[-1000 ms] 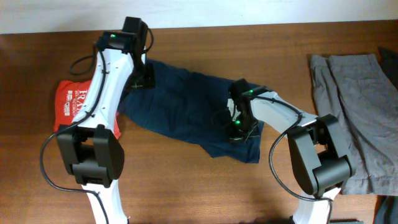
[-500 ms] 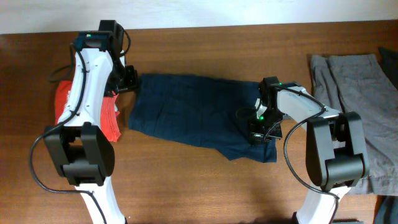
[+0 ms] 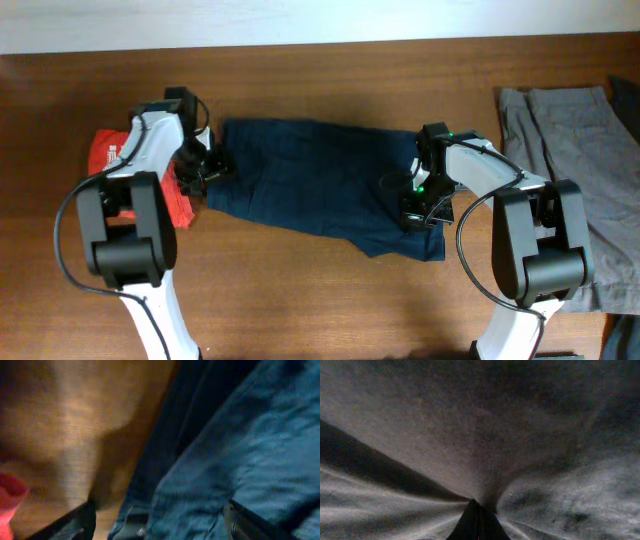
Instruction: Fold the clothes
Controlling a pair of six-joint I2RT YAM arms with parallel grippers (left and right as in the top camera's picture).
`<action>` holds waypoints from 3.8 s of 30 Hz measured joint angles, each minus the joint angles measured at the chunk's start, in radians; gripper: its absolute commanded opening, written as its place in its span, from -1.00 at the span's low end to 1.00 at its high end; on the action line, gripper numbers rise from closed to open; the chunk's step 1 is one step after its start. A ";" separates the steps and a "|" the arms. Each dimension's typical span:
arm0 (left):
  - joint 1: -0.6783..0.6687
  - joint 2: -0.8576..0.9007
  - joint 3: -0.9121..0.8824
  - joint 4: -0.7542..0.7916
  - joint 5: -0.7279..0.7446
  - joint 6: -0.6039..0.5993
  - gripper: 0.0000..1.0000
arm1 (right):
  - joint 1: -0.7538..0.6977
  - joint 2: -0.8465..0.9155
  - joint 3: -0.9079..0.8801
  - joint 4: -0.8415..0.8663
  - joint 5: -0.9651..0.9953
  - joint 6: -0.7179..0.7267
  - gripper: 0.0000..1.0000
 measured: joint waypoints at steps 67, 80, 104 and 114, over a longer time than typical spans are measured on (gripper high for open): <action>-0.626 -0.062 0.518 -0.440 -0.507 -0.066 -1.00 | -0.378 -0.359 0.019 0.005 0.149 0.222 -0.92; -0.595 -0.062 0.600 -0.517 -0.776 -0.034 -0.99 | -0.373 -0.076 -0.004 0.067 -0.039 0.104 -0.92; -0.606 -0.062 0.454 -0.317 -0.353 0.059 -1.00 | -0.373 -0.075 -0.005 0.063 -0.080 0.063 -0.92; -0.683 -0.061 0.293 -0.271 -0.300 0.059 -0.99 | -0.373 -0.075 -0.006 0.055 -0.084 0.051 -0.92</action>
